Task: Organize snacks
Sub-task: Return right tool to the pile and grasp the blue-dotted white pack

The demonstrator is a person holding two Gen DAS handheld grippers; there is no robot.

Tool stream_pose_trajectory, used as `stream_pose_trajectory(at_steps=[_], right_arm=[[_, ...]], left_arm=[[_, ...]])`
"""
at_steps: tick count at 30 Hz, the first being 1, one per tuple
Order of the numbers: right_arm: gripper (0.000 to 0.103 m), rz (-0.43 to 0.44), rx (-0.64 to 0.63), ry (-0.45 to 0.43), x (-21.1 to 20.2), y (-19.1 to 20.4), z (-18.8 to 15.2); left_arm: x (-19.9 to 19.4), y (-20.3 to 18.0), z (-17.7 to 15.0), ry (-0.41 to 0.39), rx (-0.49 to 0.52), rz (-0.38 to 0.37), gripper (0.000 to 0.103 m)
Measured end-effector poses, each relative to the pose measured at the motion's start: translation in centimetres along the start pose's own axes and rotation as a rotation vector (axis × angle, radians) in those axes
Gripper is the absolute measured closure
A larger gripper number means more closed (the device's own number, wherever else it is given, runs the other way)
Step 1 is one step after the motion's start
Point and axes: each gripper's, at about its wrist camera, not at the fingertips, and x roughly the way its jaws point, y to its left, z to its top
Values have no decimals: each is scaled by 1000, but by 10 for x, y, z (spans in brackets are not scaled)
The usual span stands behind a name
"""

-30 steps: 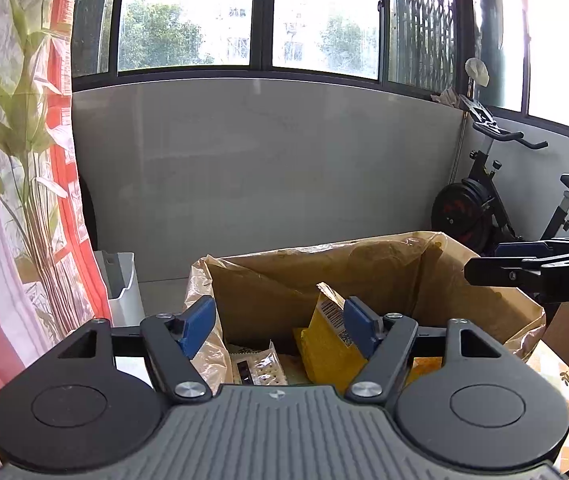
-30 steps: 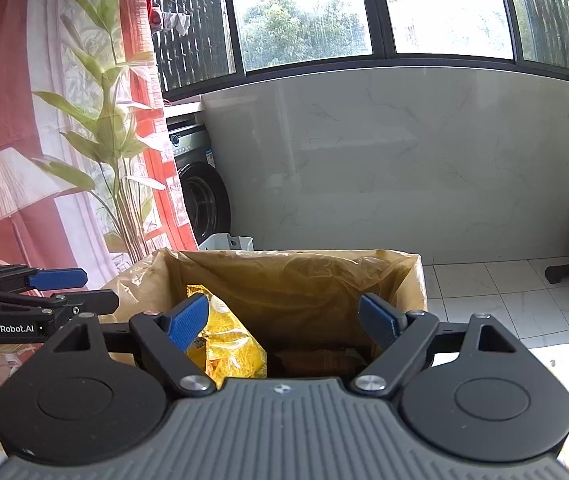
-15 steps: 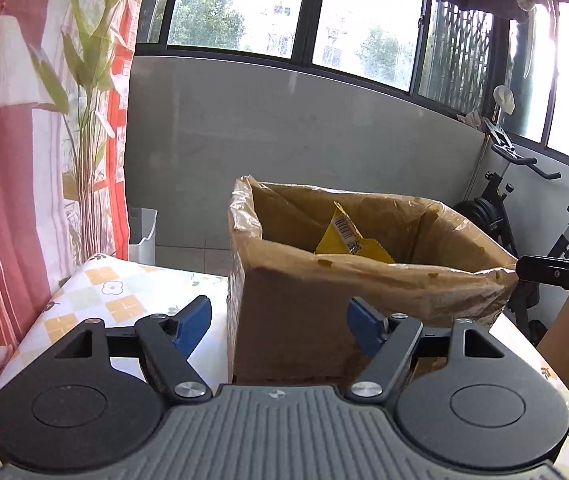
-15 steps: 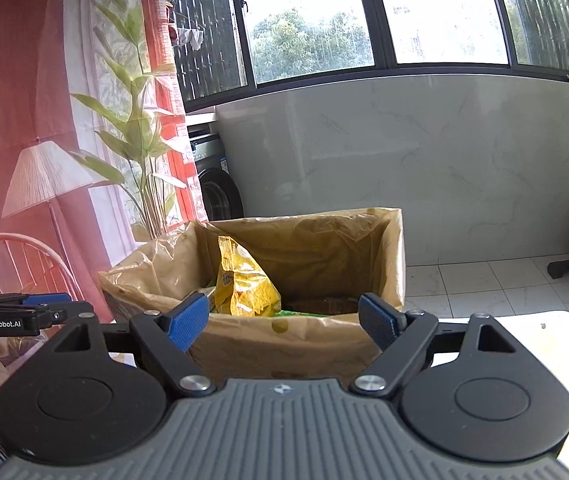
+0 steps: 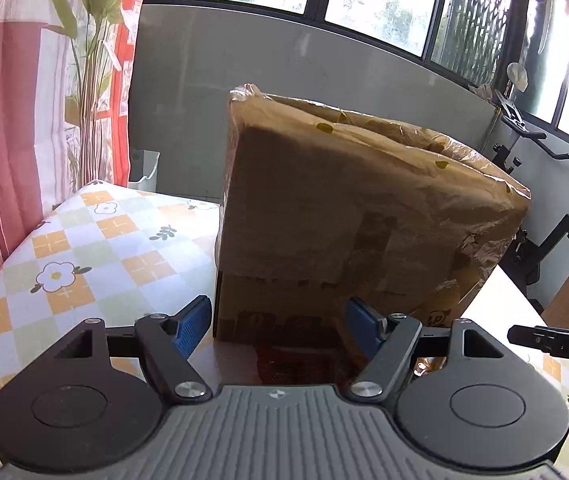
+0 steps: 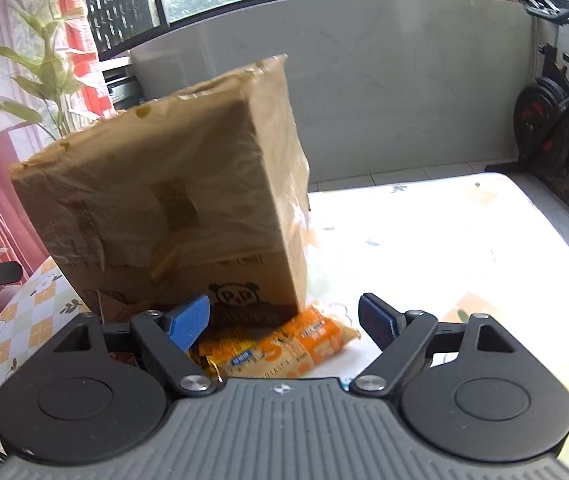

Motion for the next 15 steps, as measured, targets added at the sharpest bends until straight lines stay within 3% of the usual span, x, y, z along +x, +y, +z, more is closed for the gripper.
stream_pose_trajectory(at_steps=[7, 15], right_arm=[[21, -80, 141, 141, 4, -21, -40], [21, -132, 161, 173, 24, -29, -43]], left_arm=[[6, 6, -15, 53, -32, 10, 27], [3, 2, -22, 62, -15, 9, 27]])
